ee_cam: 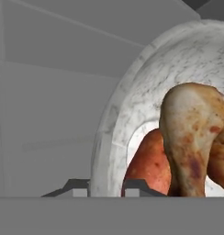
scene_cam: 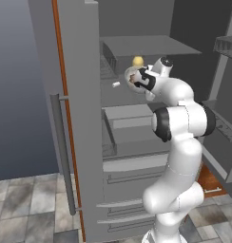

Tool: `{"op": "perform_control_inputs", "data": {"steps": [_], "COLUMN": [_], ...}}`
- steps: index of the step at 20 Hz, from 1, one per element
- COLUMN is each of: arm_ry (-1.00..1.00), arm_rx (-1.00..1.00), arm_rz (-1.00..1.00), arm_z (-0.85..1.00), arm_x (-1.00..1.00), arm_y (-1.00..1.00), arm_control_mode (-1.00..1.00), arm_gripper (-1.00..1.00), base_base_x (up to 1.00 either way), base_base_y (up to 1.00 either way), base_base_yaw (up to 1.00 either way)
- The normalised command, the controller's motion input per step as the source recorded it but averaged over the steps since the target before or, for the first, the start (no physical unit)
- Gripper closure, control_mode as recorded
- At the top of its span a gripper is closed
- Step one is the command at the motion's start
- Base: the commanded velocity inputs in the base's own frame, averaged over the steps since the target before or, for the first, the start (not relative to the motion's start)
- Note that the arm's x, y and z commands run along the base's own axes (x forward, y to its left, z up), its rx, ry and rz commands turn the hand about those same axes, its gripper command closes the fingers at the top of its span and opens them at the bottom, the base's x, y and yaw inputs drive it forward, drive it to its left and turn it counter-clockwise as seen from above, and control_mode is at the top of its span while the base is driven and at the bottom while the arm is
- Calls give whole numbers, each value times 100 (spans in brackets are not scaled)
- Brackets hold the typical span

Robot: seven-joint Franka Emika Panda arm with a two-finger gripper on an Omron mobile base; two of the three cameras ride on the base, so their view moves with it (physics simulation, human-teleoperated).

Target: Pick the chicken drumstick and sweet potato from their plates and place them in the bowl. Then put the bowl in the fridge.

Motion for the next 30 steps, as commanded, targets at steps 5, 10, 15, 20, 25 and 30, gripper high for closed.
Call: {"op": "perform_control_inputs", "data": {"steps": [5,10,15,20,25,30], "arm_ry": [0,0,0,0,0,-2], "arm_rx": [0,0,2,3,4,3], "arm_rz": [2,0,0,0,0,0], "arm_z": [-2,0,2,6,10,8], "arm_x": [3,0,0,-14,-24,-34], "arm_y": [0,0,0,0,0,0], "arm_control_mode": [-100,-100,-100,-100,-100,-100], "arm_gripper": [-100,-100,-100,-100,-100,-100], "base_base_x": [0,0,0,0,0,0], "base_base_y": [0,0,0,0,0,0], "base_base_yaw": [0,0,0,0,0,0]}}
